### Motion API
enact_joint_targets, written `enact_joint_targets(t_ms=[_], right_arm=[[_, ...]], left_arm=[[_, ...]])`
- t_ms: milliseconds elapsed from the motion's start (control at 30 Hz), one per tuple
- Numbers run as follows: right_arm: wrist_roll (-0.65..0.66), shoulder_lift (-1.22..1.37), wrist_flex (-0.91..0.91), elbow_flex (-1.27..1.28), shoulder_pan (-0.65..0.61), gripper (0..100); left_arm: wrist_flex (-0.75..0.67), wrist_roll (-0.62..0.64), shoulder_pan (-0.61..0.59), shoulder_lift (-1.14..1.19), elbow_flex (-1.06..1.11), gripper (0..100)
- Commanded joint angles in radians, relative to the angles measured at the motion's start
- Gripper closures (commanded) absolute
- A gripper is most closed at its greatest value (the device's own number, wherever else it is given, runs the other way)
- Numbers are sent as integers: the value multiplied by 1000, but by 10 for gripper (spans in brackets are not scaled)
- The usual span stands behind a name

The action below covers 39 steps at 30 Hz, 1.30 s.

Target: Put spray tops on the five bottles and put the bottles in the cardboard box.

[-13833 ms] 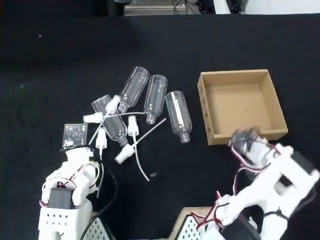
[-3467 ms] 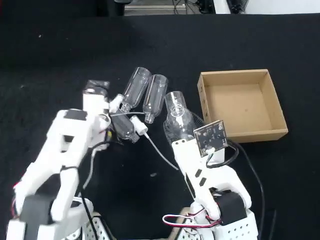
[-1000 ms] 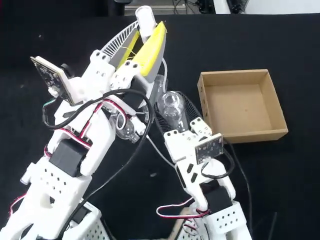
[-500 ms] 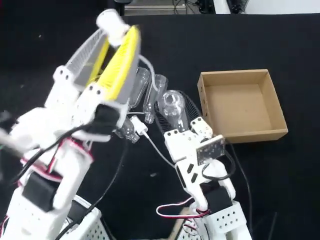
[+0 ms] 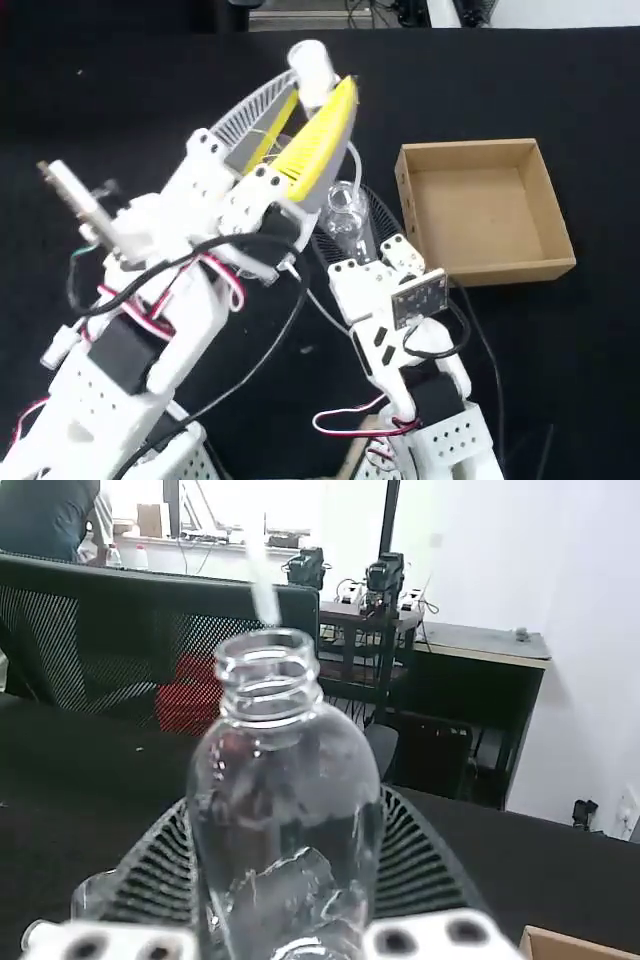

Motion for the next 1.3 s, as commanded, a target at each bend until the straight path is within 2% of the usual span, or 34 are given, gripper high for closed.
enact_joint_targets(t_ms=[0,233,467,700,900,1167,1267], right_arm=[[5,-15,11,-2,-5,987],[6,-21,138,-2,-5,987],[2,-22,124,-2,-5,987],[6,-21,-221,-2,-3,987],[0,-21,-115,-2,-9,987],[0,-13,-104,-2,-9,987],[0,-21,-37,-2,-9,987]], left_arm=[[-21,5,2,26,-18,963],[-23,5,-77,26,-18,963],[-20,5,-99,35,-7,963],[-20,5,-99,25,-41,963],[-21,5,-91,25,-77,963],[-15,5,-91,26,-67,963],[-12,5,-90,28,-61,963]])
